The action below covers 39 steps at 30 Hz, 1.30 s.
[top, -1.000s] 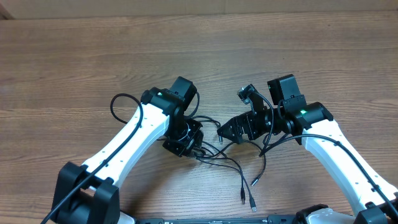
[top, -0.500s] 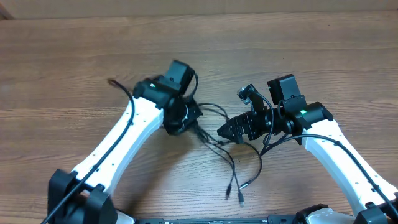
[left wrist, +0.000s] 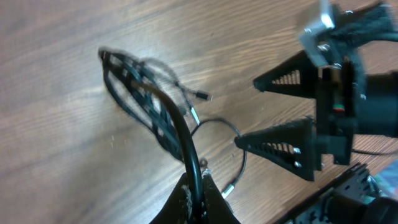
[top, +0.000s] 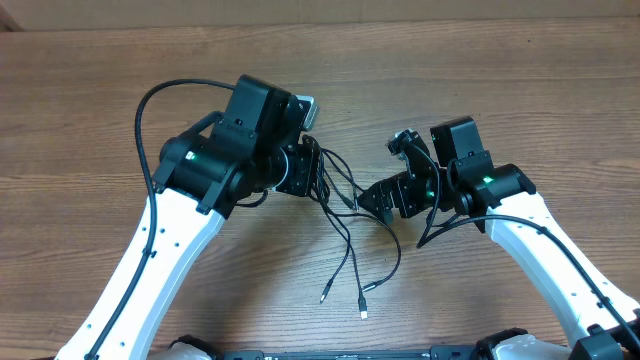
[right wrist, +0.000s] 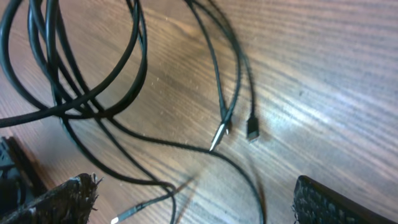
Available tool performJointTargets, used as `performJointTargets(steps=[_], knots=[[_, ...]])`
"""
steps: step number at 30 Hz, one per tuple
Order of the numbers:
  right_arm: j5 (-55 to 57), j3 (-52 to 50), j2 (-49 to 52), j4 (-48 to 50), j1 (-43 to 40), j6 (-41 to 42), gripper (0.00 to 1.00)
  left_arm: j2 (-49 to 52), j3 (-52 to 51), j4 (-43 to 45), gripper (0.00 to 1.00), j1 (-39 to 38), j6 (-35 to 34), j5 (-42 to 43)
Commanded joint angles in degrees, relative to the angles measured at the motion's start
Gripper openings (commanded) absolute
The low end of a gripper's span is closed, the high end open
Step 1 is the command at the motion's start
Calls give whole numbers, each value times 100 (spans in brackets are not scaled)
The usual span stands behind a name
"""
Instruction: Untangle cables
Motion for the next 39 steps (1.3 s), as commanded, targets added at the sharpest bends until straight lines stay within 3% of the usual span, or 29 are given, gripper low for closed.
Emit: performJointTargets(steps=[1,7,11,18,19,21,23,26,30,32,35,39], knots=[[-278,-20,-31,98,15,304,100,-334,136,181,4,-2,822,396],[-1432,-20,-31,680,15,1502,100,-706,136,586,4,-2,1137,638],[-2553,-20,-31,1493,15,1537,100,-850,136,774,4,-2,1134,640],[-2927,-20,-31,2730,17,2566,100,-1019,313,850,4,0,1134,640],[-2817,-20,-31,2900,17,2566,98,-1051,358,870,4,-2,1132,643],[-2291,-20,-31,3174,66,2605,83,-1115,424,994,4,0,1132,728],[-1325,-20,-26,3191,225,2959,82,-1161,463,1252,4,0,1132,855],[197,-20,94,3115,691,3171,92,-1191,466,1718,4,-2,1123,1082],[1727,-20,444,3154,1373,3270,92,-1187,466,2175,4,0,907,1281],[2376,-20,638,3075,1502,3488,87,-1202,466,2323,4,13,890,1329],[3082,-20,879,2426,1241,4319,84,-1366,577,2365,4,201,894,1130],[3117,-20,879,1851,595,4325,82,-1655,688,2361,4,647,887,916]])
